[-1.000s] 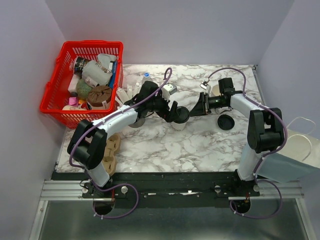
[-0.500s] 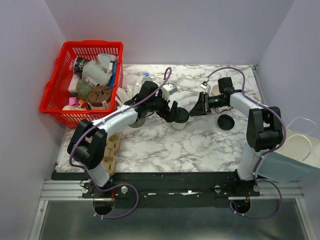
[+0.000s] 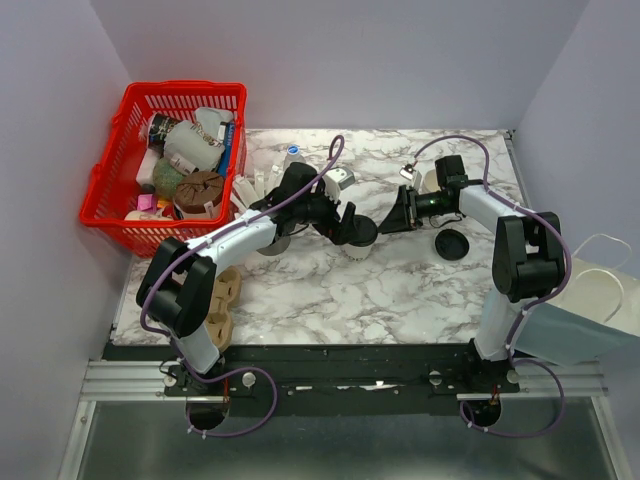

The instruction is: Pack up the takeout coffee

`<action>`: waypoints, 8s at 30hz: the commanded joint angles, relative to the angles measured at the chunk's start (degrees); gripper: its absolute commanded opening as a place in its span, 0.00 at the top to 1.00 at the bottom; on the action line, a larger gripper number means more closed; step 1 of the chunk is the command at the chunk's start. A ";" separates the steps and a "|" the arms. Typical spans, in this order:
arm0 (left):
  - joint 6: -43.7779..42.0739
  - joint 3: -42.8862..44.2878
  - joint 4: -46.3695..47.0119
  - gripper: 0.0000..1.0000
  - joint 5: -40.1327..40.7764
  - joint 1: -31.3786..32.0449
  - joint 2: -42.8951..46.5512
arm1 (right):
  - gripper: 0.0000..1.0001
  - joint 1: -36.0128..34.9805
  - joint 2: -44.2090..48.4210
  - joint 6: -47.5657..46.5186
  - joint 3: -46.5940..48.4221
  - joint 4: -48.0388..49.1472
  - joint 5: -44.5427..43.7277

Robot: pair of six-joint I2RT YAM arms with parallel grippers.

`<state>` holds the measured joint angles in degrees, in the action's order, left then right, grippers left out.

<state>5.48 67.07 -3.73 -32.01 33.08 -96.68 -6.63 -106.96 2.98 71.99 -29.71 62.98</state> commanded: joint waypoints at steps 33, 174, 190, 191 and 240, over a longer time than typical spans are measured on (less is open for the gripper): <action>13.42 -2.56 6.98 0.02 0.10 -4.87 -0.61 | 0.18 -3.21 -1.85 -2.28 2.55 0.10 4.34; 17.73 -5.72 16.82 0.09 -7.28 -7.15 -10.19 | 0.26 -19.03 6.94 -61.08 -1.49 -2.81 -21.32; 19.31 -4.14 17.96 0.09 -7.81 -7.24 -11.95 | 0.38 -20.00 1.06 -58.53 3.41 -9.12 -24.14; 19.31 -4.05 17.88 0.09 -7.89 -7.24 -11.95 | 0.41 -19.82 -0.26 -58.01 4.29 -11.31 -23.35; 9.73 0.69 -8.13 0.13 5.81 -7.77 2.12 | 0.40 -18.94 0.70 -48.86 0.44 -10.36 -25.63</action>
<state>19.31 65.80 -3.84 -31.77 25.41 -95.24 -24.86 -101.08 -46.57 76.77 -32.18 44.36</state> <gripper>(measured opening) 0.875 0.807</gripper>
